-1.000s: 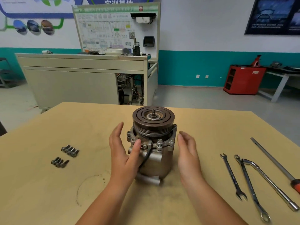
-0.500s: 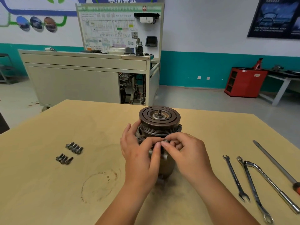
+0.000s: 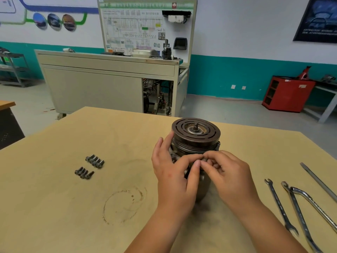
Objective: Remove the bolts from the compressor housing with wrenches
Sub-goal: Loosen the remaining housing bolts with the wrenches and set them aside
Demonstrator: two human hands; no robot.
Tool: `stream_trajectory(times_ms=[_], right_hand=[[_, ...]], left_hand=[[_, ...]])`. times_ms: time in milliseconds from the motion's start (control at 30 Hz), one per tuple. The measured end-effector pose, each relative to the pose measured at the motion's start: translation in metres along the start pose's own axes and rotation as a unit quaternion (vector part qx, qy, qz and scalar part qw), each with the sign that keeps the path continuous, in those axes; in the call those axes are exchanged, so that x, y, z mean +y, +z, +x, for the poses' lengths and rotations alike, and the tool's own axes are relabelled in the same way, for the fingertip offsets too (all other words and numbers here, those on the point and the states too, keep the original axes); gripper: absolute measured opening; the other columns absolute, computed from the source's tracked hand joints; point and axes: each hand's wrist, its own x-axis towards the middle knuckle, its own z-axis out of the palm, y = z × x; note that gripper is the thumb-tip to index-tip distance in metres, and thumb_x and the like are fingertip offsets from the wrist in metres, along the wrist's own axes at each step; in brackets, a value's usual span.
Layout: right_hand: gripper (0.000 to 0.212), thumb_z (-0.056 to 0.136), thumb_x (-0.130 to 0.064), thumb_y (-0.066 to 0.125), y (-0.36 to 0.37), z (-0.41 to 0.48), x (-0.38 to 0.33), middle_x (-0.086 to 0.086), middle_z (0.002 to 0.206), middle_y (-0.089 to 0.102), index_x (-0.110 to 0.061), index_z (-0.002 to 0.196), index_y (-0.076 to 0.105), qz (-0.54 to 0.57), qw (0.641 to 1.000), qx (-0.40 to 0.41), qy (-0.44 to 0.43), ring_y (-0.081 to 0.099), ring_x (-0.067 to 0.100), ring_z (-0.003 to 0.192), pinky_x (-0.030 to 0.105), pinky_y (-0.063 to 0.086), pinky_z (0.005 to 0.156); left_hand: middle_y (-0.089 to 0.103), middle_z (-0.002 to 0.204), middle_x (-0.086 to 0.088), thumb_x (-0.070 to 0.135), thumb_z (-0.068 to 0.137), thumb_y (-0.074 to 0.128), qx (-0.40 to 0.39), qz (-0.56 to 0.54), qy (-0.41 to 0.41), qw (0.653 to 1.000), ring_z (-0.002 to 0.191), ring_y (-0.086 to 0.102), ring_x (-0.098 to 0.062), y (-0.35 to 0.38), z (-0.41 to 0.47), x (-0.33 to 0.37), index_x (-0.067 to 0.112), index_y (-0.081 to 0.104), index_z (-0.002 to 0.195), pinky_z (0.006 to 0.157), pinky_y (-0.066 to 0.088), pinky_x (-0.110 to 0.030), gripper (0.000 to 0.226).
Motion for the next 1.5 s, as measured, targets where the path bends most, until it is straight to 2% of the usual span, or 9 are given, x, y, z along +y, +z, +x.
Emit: stream_trajectory(times_ms=[333,600,667,767,900,1033,1233,1333,1500], right_hand=[[0.016,0.079,-0.018,0.064,-0.001,0.001,0.003,0.002,0.07,0.061,-0.005,0.086,0.071,0.0,0.999,-0.002,-0.034,0.053,0.013,0.065,0.024,0.044,0.058],[0.025,0.08,-0.029,0.071,-0.042,-0.02,0.04,-0.014,0.086,0.059,-0.032,0.102,0.06,0.014,0.994,-0.013,0.106,0.057,0.002,0.081,0.005,0.038,0.063],[0.019,0.083,-0.034,0.065,-0.078,-0.033,0.082,-0.01,0.097,0.057,-0.031,0.1,0.058,-0.132,0.966,-0.026,0.222,0.056,0.003,0.089,0.012,0.04,0.069],[0.036,0.087,-0.047,0.057,-0.114,-0.051,0.135,0.003,0.112,0.054,-0.019,0.109,0.057,-0.284,0.851,-0.172,0.407,0.055,0.019,0.098,0.032,0.046,0.076],[0.024,0.087,-0.041,0.058,-0.106,-0.068,0.161,-0.002,0.081,0.055,-0.017,0.09,0.054,-0.334,0.805,-0.272,0.409,0.057,0.016,0.078,0.024,0.039,0.056],[0.02,0.083,-0.018,0.061,-0.113,-0.064,0.169,0.003,0.063,0.051,-0.012,0.065,0.052,-0.271,0.816,-0.245,0.448,0.047,0.017,0.058,0.028,0.031,0.051],[0.027,0.095,-0.016,0.052,-0.126,-0.04,0.115,-0.002,0.043,0.05,-0.005,0.07,0.053,-0.004,0.895,-0.12,0.43,0.049,0.013,0.041,0.022,0.037,0.045],[0.014,0.097,-0.024,0.044,-0.114,-0.02,0.05,0.007,0.055,0.064,-0.022,0.098,0.058,0.176,0.89,-0.121,0.404,0.062,0.02,0.047,0.026,0.045,0.047],[0.02,0.095,-0.028,0.039,-0.086,-0.001,-0.031,0.005,0.071,0.071,-0.015,0.087,0.051,0.315,0.844,-0.219,0.375,0.068,0.028,0.052,0.023,0.049,0.041]], left_hand=[[0.037,0.148,-0.005,0.034,0.087,0.05,0.016,0.004,0.025,1.0,0.141,0.015,-0.018,-0.002,0.004,-0.005,0.027,0.074,0.094,0.112,0.007,-0.013,0.026],[0.044,0.134,0.0,0.037,0.089,0.058,0.016,-0.09,0.156,0.984,0.129,0.041,-0.023,0.003,-0.021,0.007,0.03,0.062,0.099,0.106,0.032,-0.032,0.013],[0.052,0.122,0.006,0.035,0.088,0.06,-0.087,-0.128,0.191,0.969,0.114,0.053,-0.01,0.02,-0.038,0.017,0.028,0.062,0.098,0.093,0.043,-0.024,0.013],[0.059,0.114,0.015,0.037,0.085,0.056,-0.334,-0.058,0.265,0.903,0.105,0.056,-0.004,0.055,-0.071,0.038,0.033,0.067,0.102,0.086,0.045,-0.02,0.02],[0.055,0.117,0.032,0.055,0.086,0.041,-0.495,0.141,0.327,0.792,0.11,0.051,0.009,0.092,-0.087,0.071,0.059,0.058,0.107,0.082,0.04,-0.007,0.028],[0.039,0.141,0.006,0.029,0.099,0.043,-0.437,0.031,0.344,0.83,0.133,0.029,-0.015,0.109,-0.102,0.075,0.026,0.055,0.13,0.103,0.027,-0.029,0.034],[0.062,0.11,0.004,0.024,0.081,0.064,-0.17,-0.153,0.214,0.95,0.103,0.059,-0.013,0.041,-0.046,0.044,0.02,0.063,0.111,0.087,0.048,-0.03,0.031],[0.057,0.107,0.01,0.02,0.081,0.064,-0.042,-0.109,0.195,0.974,0.102,0.056,-0.009,0.008,-0.017,0.027,0.022,0.06,0.109,0.086,0.045,-0.028,0.029],[0.055,0.104,0.008,0.034,0.075,0.064,0.021,0.002,0.124,0.992,0.102,0.049,-0.016,-0.014,0.011,0.006,0.027,0.065,0.095,0.094,0.031,-0.017,0.02]])
